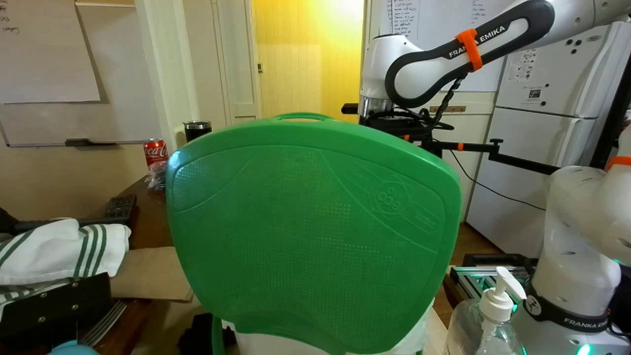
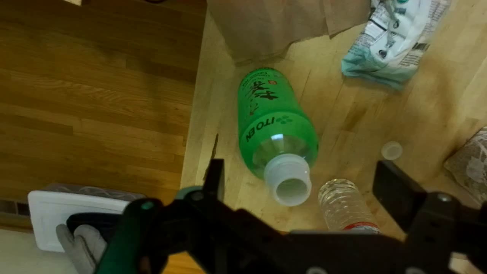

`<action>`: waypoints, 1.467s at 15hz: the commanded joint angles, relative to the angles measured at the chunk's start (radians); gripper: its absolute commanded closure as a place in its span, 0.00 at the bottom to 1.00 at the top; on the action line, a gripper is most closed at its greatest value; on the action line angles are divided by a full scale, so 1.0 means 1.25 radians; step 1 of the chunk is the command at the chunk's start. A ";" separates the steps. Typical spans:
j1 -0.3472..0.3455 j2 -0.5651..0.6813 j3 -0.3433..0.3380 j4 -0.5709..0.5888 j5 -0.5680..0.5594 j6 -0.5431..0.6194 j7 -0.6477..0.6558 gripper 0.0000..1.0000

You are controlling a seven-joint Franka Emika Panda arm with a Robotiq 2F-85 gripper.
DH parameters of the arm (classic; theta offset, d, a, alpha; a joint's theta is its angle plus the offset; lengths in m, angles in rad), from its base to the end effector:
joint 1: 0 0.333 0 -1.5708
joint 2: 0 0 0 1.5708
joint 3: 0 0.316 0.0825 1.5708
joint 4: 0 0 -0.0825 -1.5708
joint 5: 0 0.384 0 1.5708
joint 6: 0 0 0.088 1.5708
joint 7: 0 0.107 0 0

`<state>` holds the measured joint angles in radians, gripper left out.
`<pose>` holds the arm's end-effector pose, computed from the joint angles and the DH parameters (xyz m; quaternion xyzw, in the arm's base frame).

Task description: Put the bottle inside the trash can

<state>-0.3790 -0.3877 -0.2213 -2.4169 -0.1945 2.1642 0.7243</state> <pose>0.3575 -0.2586 0.4624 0.8185 -0.5693 0.0677 0.0378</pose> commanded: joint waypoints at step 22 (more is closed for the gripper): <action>-0.035 0.237 -0.162 0.150 0.307 -0.070 -0.253 0.00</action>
<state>-0.4138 -0.1403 -0.4059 -2.2728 0.1143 2.1311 0.4544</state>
